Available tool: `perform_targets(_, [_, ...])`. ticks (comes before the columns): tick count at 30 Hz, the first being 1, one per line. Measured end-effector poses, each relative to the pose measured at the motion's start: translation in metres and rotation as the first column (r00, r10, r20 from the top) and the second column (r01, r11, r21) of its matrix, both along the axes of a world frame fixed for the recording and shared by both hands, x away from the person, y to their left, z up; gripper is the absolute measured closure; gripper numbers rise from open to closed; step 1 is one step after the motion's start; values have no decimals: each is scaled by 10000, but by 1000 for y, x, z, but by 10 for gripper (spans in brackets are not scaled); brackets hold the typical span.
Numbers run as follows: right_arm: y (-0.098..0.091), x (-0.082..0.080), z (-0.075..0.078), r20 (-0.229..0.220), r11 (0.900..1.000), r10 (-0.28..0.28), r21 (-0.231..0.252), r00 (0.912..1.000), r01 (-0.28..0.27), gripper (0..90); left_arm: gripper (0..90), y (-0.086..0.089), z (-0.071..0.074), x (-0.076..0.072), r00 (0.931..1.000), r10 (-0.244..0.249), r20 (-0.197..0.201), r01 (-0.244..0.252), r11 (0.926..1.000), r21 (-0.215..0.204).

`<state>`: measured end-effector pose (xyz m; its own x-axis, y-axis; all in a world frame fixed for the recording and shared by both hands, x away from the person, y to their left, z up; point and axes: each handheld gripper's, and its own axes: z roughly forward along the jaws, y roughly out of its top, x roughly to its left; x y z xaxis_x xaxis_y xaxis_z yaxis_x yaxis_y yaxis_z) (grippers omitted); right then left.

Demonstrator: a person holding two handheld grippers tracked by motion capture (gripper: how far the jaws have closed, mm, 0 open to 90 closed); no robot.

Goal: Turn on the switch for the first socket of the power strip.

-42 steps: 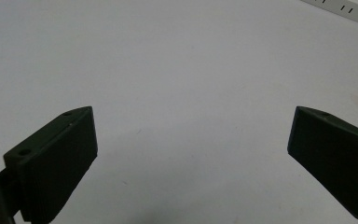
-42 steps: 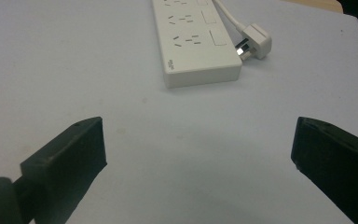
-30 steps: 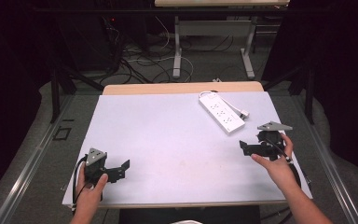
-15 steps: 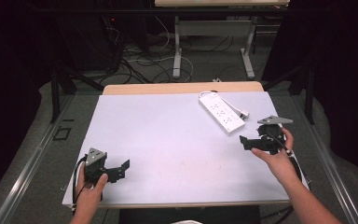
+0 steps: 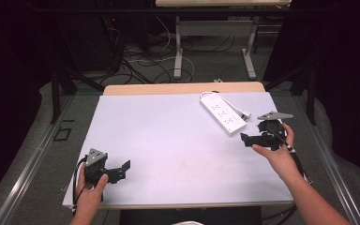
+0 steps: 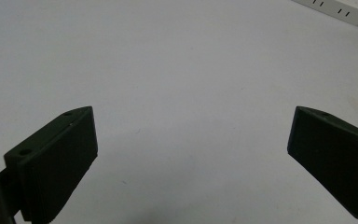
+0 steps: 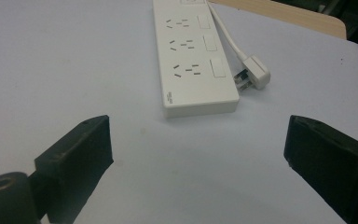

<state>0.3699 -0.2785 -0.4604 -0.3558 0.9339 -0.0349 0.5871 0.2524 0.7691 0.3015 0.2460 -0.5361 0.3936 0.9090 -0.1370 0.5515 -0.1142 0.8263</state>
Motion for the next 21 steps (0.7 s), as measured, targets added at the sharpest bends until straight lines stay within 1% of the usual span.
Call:
perform_targets(6, [-1, 6, 4, -107, 10000, 21, -55, 9999, -22, 76, 16, 0, 0, 0, 10000, 12, 4, -12, 10000, -19])
perform_targets(8, [-1, 8, 6, -161, 10000, -48, 34, 9999, 49, 77, 16, 0, 0, 0, 10000, 1, 5, -1, 10000, -11])
perform_targets(17, [-4, 16, 10, -153, 10000, -63, -20, 9999, 62, 86, 16, 0, 0, 0, 10000, 15, 34, -15, 10000, -48])
perform_targets(18, [-3, 17, 11, -184, 9999, -139, 80, 9997, 141, 86, 16, 0, 0, 0, 10000, 15, 36, -15, 10000, -52])
perform_targets(19, [-4, 19, 11, -237, 9999, -105, 81, 9997, 107, 92, 16, 0, 0, 0, 10000, 16, 38, -16, 10000, -49])
perform_targets(21, [-4, 21, 12, -204, 9999, -140, 78, 9997, 141, 106, 16, 1, 0, 0, 10000, 19, 38, -19, 10000, -50])
